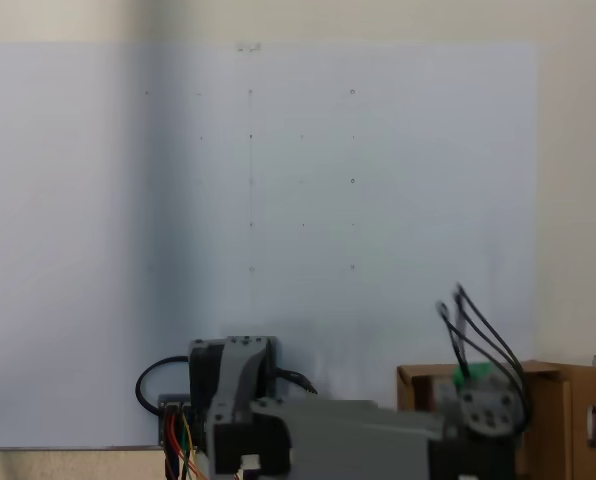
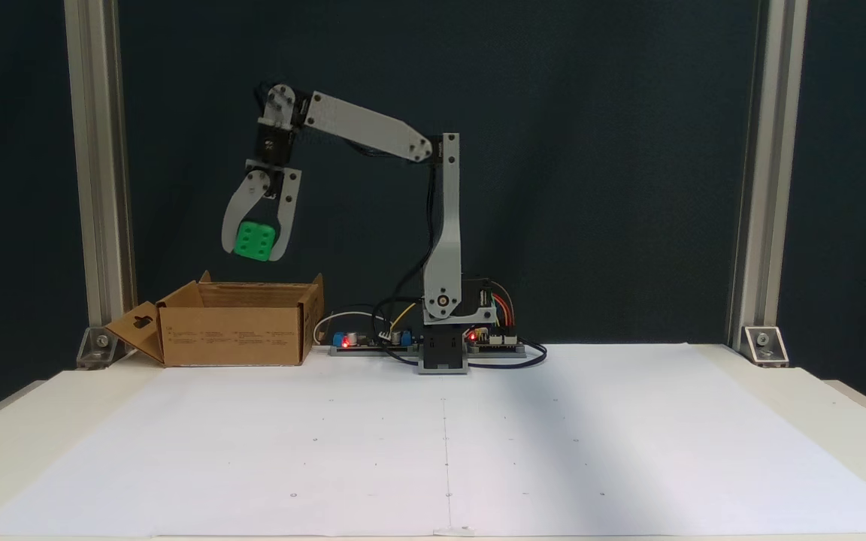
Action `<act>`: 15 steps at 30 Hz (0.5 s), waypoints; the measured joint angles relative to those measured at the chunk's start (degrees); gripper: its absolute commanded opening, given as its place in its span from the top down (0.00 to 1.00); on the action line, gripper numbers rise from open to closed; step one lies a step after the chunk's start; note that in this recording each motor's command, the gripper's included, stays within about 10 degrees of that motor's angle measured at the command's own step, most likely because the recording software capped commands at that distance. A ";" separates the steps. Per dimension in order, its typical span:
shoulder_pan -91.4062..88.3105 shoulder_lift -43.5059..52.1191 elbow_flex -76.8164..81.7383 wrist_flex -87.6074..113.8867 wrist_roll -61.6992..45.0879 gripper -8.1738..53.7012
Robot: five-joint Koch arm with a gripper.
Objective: Grasp a green dice and put it in the bin.
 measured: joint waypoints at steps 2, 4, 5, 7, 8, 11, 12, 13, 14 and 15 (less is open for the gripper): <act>2.72 -1.93 0.09 -2.02 -1.41 0.68; 4.92 -3.87 0.09 -3.78 -2.37 0.68; 5.62 -4.48 0.09 -4.39 -2.81 0.68; 7.12 -5.01 0.09 -5.01 -3.43 0.68; 8.00 -5.01 0.09 -4.92 -3.43 0.68; 8.88 -5.89 0.00 -5.01 -3.43 0.33; 9.32 -6.50 0.09 -5.01 -3.43 0.28; 9.67 -6.94 0.09 -5.01 -3.43 0.21; 9.93 -7.12 0.09 -5.10 -3.43 0.19; 10.37 -7.12 0.00 -5.62 -3.43 0.19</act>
